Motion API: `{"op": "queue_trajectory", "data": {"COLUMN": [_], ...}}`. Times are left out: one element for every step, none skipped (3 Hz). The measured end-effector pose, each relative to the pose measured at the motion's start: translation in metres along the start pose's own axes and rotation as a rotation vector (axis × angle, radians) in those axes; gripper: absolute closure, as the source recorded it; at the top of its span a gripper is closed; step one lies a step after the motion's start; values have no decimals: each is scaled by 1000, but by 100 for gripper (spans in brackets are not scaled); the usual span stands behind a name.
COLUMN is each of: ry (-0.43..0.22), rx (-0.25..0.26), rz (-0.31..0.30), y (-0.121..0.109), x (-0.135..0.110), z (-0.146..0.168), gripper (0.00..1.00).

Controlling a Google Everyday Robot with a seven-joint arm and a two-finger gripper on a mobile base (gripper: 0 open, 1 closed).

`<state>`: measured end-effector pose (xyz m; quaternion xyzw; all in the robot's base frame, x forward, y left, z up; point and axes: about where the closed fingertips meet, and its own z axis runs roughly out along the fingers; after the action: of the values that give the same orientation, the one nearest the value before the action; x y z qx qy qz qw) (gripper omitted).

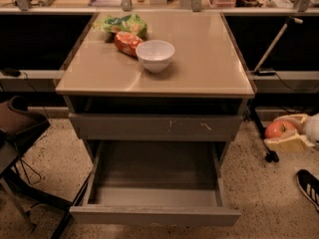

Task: Pick apple from middle drawer and place on counter

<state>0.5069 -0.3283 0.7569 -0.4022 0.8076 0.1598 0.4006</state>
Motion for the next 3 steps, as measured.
{"op": "queue_trajectory", "data": {"ry": [-27,-1,17], "rx": [17,71,116], "rz": [-172,-341,-394], "y": [77,122,136], "x": [-54,-138,-168], "z": [-29,-63,-82], "gripper": [100,100,100]}}
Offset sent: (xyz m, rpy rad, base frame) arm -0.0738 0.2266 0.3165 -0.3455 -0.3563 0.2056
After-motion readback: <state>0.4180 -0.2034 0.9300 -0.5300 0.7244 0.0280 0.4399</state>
